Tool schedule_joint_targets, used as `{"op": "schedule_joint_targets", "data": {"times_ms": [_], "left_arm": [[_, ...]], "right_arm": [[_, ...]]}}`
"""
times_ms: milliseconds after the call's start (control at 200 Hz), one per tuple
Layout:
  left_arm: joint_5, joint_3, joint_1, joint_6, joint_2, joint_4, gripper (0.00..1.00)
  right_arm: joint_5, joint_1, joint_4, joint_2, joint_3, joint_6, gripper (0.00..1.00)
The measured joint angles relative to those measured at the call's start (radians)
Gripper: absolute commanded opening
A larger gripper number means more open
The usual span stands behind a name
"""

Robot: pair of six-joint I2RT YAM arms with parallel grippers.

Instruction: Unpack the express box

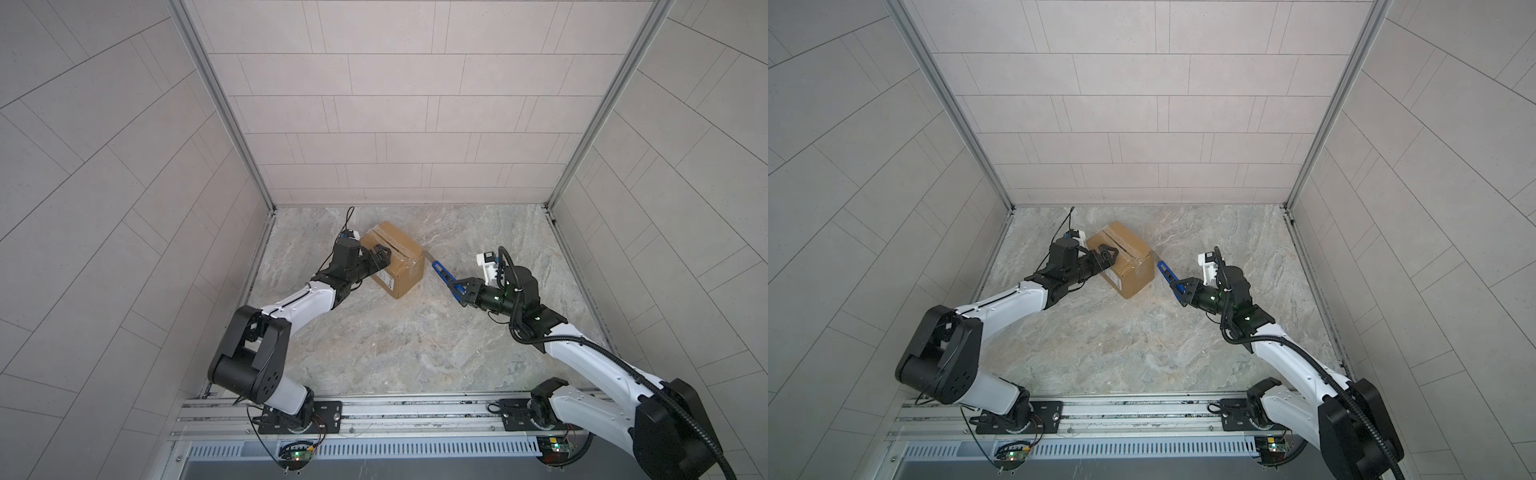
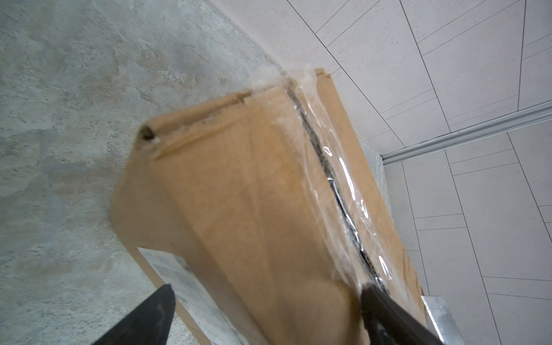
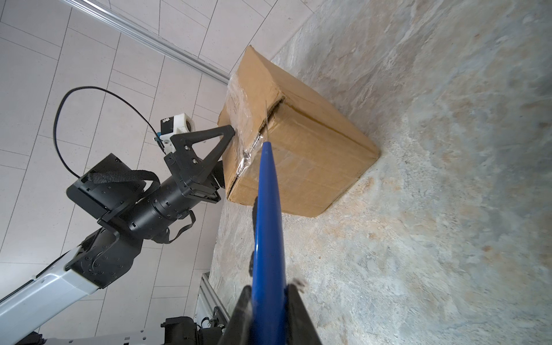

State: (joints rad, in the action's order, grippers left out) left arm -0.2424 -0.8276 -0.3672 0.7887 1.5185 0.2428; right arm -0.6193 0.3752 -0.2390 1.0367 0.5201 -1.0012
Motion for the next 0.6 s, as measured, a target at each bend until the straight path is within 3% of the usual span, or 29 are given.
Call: {"op": "schedule_joint_targets", "data": {"times_ms": [601], "left_arm": [[0.000, 0.003, 0.000, 0.000, -0.003, 0.007, 1.00]], "right_arm": [[0.000, 0.000, 0.001, -0.030, -0.023, -0.019, 0.00]]}}
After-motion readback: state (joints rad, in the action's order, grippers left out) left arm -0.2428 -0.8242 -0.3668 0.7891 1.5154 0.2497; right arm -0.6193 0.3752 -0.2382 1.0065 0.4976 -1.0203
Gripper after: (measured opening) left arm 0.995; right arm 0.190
